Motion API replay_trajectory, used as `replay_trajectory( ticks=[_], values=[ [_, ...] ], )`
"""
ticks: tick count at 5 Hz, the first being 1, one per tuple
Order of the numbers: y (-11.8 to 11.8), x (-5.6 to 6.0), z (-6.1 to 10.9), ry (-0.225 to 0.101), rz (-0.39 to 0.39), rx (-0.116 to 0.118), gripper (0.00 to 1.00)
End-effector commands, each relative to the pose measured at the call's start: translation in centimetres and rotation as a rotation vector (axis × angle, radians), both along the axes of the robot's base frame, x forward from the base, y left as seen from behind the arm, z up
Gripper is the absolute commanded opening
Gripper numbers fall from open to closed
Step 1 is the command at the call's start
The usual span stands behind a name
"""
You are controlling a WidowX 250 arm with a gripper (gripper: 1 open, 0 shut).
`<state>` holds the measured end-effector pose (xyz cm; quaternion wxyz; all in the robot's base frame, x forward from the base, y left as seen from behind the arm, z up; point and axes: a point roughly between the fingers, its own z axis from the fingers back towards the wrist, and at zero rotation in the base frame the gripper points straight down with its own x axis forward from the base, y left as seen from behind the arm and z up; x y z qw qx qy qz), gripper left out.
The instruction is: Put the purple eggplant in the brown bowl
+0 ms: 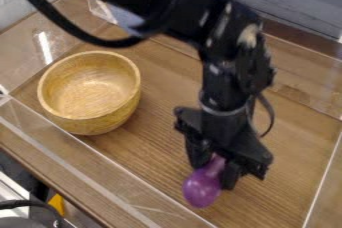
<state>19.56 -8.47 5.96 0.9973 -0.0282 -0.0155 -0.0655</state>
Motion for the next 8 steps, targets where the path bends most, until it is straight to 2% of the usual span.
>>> replay_trajectory(
  ticks=[1, 2, 4, 5, 6, 8],
  values=[
    [0.1, 0.4, 3.5, -0.083, 0.025, -0.011, 0.00],
    [0.7, -0.4, 4.9, -0.105, 0.062, -0.010, 0.00],
    [6.8, 1.0, 4.2, -0.125, 0.092, 0.016, 0.00],
    [5.6, 2.7, 3.4, -0.133, 0.034, 0.017, 0.00],
    [6.2, 4.4, 3.0, -0.148, 0.001, 0.024, 0.00],
    [8.8, 6.1, 2.5, -0.167, 0.076, 0.046, 0.00]
  ],
)
